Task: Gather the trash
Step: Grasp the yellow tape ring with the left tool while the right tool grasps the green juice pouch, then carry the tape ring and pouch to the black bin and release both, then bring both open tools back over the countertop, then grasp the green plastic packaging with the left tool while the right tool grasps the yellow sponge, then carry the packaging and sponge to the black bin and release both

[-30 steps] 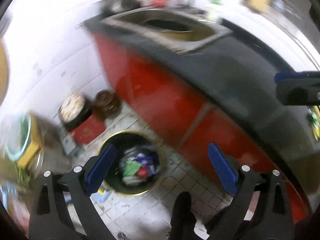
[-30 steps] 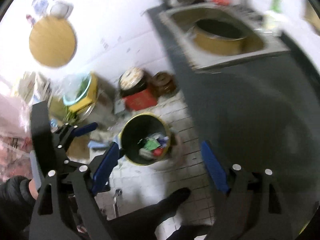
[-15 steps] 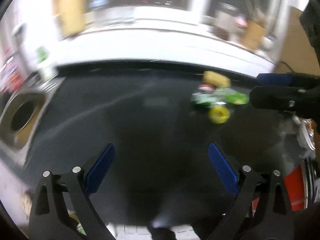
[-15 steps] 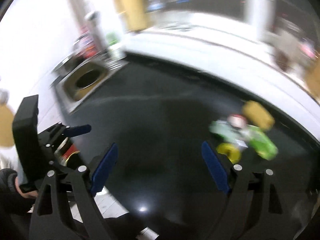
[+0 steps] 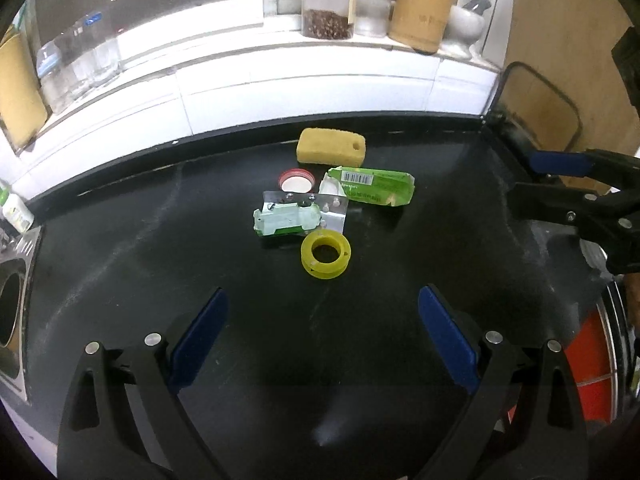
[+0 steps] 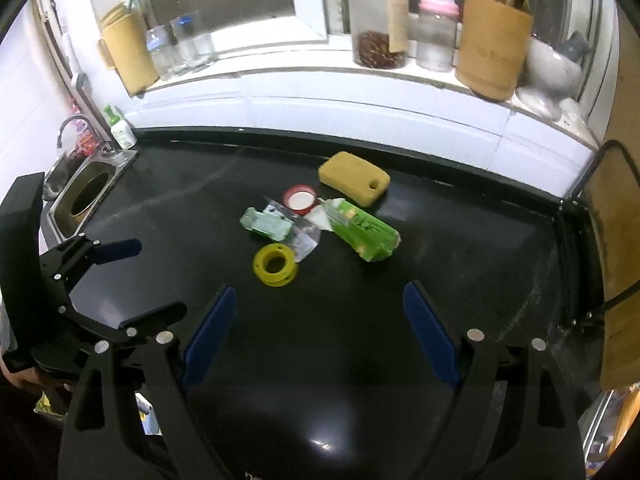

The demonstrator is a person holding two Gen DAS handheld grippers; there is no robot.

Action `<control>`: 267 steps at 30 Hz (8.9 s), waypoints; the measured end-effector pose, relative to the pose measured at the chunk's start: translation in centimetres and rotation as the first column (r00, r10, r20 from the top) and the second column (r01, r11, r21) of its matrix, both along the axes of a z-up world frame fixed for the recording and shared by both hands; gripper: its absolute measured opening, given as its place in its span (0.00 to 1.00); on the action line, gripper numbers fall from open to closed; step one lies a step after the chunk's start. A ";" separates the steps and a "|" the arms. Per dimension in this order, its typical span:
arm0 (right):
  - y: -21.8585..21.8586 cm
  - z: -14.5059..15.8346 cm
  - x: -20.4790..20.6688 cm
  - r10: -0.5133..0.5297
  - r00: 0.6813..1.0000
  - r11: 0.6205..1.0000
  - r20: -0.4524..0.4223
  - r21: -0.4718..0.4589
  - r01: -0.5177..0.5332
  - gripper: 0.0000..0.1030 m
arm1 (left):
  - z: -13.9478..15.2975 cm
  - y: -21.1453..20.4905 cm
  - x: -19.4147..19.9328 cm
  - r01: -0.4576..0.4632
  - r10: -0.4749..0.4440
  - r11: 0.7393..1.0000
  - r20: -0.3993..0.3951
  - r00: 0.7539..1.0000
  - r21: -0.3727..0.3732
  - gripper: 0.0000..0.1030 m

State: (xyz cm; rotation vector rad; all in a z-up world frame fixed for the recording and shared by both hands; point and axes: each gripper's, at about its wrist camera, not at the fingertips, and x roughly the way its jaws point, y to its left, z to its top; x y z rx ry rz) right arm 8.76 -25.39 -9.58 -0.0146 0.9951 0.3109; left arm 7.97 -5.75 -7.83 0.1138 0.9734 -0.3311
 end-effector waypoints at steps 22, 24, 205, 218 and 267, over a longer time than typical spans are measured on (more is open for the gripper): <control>-1.1 -14.0 13.6 0.192 0.963 0.976 -0.187 -0.069 -0.208 0.80 | -12.9 -3.8 8.1 -0.165 0.172 0.985 -0.164 0.971 0.058 0.90; -0.7 -15.7 14.9 0.220 0.951 0.967 -0.216 -0.083 -0.243 0.80 | -13.8 -4.0 8.5 -0.184 0.190 0.982 -0.172 0.967 0.050 0.90; -0.7 -11.6 18.4 0.157 0.975 0.987 -0.160 -0.020 -0.162 0.84 | -14.8 4.5 11.7 -0.374 0.385 0.923 -0.260 0.886 0.093 0.90; 2.5 -17.8 25.6 0.315 0.931 0.934 -0.184 -0.116 -0.339 0.83 | -15.5 4.2 12.7 -0.242 0.253 0.967 -0.235 0.939 0.073 0.65; 7.0 -2.7 0.2 0.228 0.973 0.970 -0.036 -0.077 -0.230 0.36 | -3.4 7.5 -3.8 -0.254 0.257 0.962 -0.018 0.966 0.099 0.14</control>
